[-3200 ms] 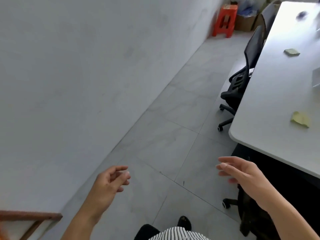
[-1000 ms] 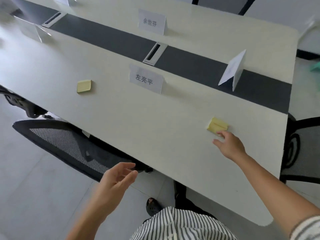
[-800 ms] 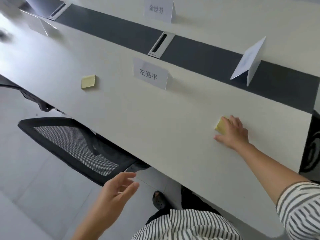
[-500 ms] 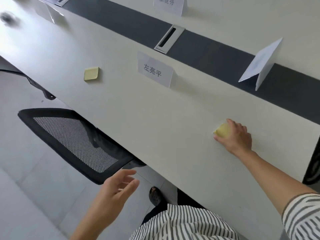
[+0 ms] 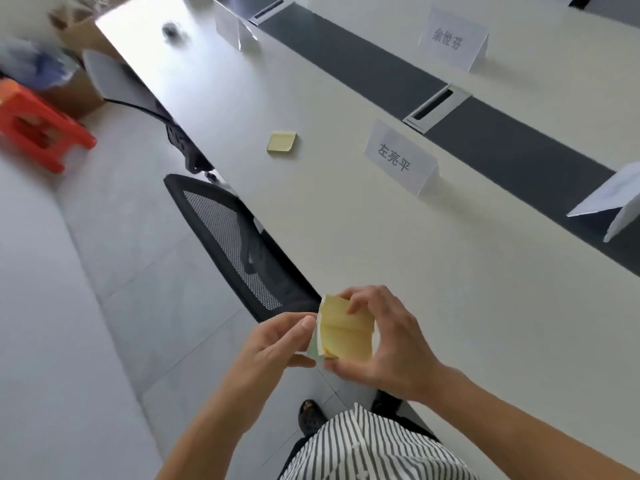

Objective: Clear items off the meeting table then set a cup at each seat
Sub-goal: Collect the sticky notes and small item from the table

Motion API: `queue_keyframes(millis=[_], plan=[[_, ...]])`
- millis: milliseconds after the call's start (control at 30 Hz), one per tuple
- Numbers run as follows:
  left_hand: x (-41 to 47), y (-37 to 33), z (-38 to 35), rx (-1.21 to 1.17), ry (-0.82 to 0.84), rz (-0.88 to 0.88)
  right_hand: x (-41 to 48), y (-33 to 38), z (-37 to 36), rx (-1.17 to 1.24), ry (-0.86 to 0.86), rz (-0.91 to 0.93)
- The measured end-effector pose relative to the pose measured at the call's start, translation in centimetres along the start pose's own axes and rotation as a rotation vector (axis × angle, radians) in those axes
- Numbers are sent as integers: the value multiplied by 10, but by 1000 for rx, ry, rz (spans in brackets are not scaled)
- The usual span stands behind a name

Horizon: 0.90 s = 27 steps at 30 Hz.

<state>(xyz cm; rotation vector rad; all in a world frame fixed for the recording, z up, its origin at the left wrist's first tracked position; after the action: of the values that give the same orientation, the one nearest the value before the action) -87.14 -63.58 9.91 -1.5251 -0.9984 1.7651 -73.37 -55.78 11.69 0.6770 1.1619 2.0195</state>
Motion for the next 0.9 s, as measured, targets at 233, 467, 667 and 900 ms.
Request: queue_keyframes(millis=[233,467,667,900], plan=[[-65,29,83,-189,-169,-74,6,65,-89,213,222,101],[-144,74,197,-347,-308,-65,13,139,-200,94,177,252],[-182,114,285,-483,-388,-9,20,184,-302,4,305,304],[-165,134,367,-481,-552,36,63,195,-373,130,503,218]])
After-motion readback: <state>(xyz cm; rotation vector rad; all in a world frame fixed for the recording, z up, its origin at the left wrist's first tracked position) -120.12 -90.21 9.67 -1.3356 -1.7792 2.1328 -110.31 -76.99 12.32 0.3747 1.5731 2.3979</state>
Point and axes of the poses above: each hand's wrist, its own x-axis towards the middle knuckle, its own z-axis out of the back of the hand, y = z × x, the point moved 9 cm from there along x, towards the middle knuckle, and after that the axes turned 4 degrees about x, right-handed, at the moved point
